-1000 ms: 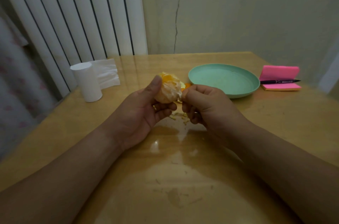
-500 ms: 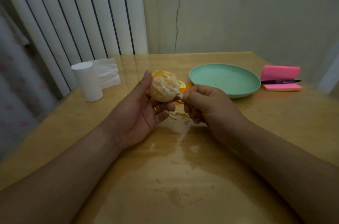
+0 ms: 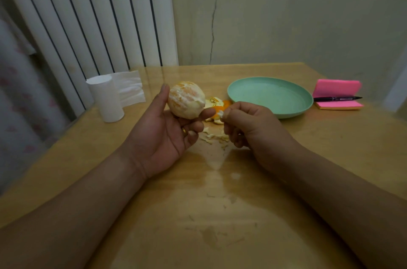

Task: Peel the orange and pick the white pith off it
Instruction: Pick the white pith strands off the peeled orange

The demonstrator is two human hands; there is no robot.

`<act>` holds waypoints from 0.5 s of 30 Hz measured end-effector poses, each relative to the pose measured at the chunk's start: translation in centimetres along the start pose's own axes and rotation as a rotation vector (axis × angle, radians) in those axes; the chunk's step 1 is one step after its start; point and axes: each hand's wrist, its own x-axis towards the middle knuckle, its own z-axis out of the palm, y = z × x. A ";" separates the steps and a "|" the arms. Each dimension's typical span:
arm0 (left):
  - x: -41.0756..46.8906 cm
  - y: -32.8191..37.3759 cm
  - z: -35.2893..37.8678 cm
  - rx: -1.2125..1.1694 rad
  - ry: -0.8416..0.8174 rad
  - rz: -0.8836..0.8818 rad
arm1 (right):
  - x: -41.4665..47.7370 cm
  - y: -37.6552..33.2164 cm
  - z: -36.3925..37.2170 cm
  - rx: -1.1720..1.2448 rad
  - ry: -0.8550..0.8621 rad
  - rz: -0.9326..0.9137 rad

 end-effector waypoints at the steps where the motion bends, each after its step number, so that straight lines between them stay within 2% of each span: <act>1: 0.0 0.0 0.0 0.009 0.005 0.001 | 0.0 0.0 -0.1 -0.038 0.022 -0.013; 6: 0.3 -0.3 -0.1 0.109 0.020 0.019 | 0.2 0.8 -0.5 -0.662 0.089 -0.271; 15: 0.7 -0.6 -0.3 0.163 0.004 0.032 | 0.1 0.6 0.1 -0.826 0.003 -0.272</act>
